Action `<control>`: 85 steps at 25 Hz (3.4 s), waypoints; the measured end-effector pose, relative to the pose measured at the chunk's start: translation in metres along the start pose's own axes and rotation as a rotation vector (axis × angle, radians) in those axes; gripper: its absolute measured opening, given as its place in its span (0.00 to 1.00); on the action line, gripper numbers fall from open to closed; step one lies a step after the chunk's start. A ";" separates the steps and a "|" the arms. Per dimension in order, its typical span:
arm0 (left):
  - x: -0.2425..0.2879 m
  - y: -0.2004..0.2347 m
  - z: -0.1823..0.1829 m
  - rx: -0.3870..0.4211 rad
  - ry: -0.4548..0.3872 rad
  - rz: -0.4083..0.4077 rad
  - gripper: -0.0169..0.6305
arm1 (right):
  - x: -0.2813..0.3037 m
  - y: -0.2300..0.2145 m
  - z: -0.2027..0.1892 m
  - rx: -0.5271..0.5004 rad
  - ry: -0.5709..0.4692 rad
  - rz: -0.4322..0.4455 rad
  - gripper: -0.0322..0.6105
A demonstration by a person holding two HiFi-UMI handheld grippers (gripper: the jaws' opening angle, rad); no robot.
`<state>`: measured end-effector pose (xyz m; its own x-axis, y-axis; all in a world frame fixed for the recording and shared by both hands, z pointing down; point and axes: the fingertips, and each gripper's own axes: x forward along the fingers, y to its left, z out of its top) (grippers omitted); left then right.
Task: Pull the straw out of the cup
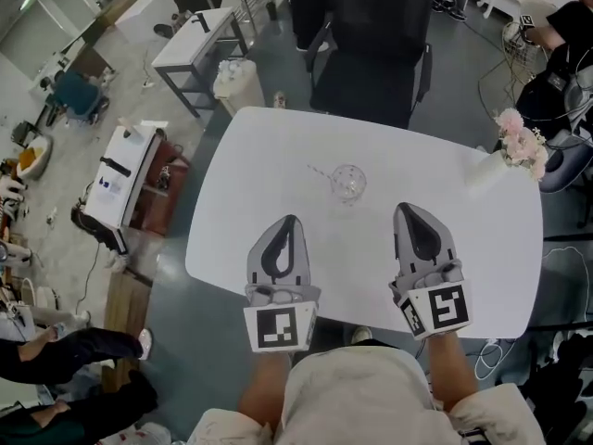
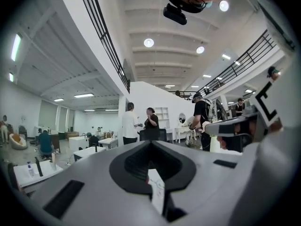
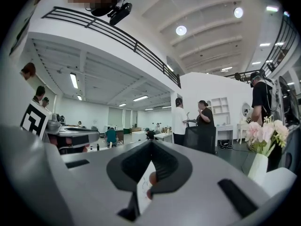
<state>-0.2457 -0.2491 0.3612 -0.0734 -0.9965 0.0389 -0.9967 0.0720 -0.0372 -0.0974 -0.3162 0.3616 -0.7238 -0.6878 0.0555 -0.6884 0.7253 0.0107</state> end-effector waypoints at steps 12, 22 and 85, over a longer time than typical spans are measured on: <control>0.083 0.020 -0.063 -0.071 0.124 -0.184 0.04 | 0.079 0.013 -0.021 -0.013 0.097 -0.055 0.05; 0.136 0.026 -0.136 -0.263 0.278 -0.233 0.24 | 0.113 -0.001 -0.043 -0.015 0.157 -0.109 0.05; 0.088 -0.059 -0.039 -0.084 0.097 -0.204 0.06 | -0.025 -0.052 -0.008 0.020 0.031 -0.196 0.05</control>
<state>-0.1951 -0.3394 0.4054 0.1311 -0.9824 0.1329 -0.9903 -0.1235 0.0639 -0.0425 -0.3365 0.3679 -0.5739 -0.8145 0.0853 -0.8172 0.5763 0.0043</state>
